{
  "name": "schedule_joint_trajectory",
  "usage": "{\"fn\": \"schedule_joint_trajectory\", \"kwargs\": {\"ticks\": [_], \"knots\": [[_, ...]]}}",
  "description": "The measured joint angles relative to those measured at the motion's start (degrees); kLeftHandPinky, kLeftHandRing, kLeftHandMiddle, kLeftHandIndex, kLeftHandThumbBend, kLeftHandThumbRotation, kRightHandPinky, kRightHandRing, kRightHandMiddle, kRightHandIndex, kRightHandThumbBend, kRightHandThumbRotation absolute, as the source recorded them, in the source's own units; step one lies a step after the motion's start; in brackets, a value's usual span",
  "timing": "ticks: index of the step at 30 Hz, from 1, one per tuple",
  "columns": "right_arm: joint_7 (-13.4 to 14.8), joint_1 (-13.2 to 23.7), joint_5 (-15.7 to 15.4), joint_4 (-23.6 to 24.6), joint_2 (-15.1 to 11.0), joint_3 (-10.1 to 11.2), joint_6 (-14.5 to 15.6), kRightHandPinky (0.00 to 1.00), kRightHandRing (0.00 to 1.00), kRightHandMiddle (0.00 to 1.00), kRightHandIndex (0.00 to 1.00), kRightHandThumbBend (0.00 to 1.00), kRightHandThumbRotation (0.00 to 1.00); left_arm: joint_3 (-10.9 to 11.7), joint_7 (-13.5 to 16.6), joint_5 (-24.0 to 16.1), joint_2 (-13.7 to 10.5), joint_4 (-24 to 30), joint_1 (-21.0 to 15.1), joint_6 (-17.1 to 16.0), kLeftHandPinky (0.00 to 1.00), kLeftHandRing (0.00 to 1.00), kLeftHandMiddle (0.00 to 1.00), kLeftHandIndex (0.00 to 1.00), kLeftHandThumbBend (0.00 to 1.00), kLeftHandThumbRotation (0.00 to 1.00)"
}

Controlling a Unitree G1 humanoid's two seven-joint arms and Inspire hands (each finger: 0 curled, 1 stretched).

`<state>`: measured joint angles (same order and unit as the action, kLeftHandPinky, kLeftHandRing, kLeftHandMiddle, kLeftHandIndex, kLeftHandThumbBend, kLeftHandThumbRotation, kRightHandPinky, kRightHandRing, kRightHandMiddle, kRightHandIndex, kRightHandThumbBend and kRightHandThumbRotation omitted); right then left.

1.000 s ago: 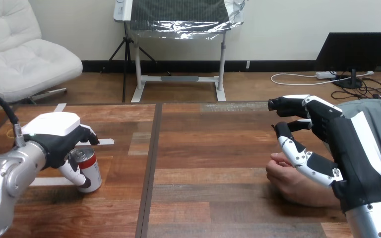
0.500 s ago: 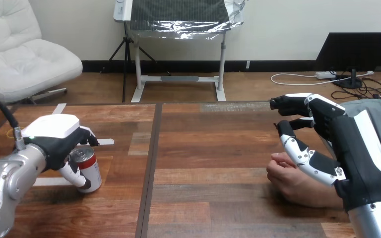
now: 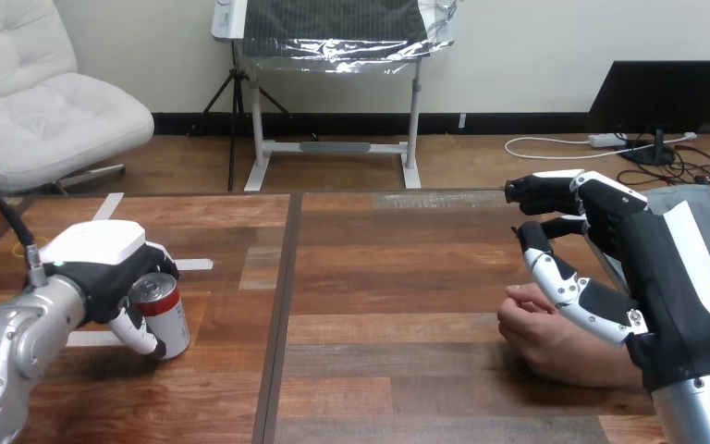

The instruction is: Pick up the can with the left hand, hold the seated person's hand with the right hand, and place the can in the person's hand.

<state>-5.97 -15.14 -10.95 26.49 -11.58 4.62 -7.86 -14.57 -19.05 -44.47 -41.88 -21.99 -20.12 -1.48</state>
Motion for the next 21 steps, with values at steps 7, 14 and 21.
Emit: {"fn": "schedule_joint_trajectory", "kwargs": {"ticks": [7,14,21], "knots": [[-0.13,0.0,0.0,0.01,-0.03,0.0,-0.02,0.62,0.7,0.69,0.63,0.3,0.0,-0.43,0.3,-0.17,0.23,-1.28,-0.33,0.11,0.62,0.74,0.81,0.77,0.77,0.11],[-0.4,0.0,0.01,0.01,-0.05,0.02,-0.02,0.62,0.69,0.69,0.62,0.3,0.0,-1.18,1.32,-0.34,0.24,-2.89,-0.82,-0.19,0.62,0.74,0.8,0.76,0.76,0.11],[-0.6,0.0,0.04,0.01,-0.05,0.03,-0.02,0.62,0.69,0.69,0.62,0.3,0.0,-1.97,1.82,-1.12,0.24,-3.8,-1.23,-0.2,0.63,0.74,0.8,0.77,0.75,0.11]]}}
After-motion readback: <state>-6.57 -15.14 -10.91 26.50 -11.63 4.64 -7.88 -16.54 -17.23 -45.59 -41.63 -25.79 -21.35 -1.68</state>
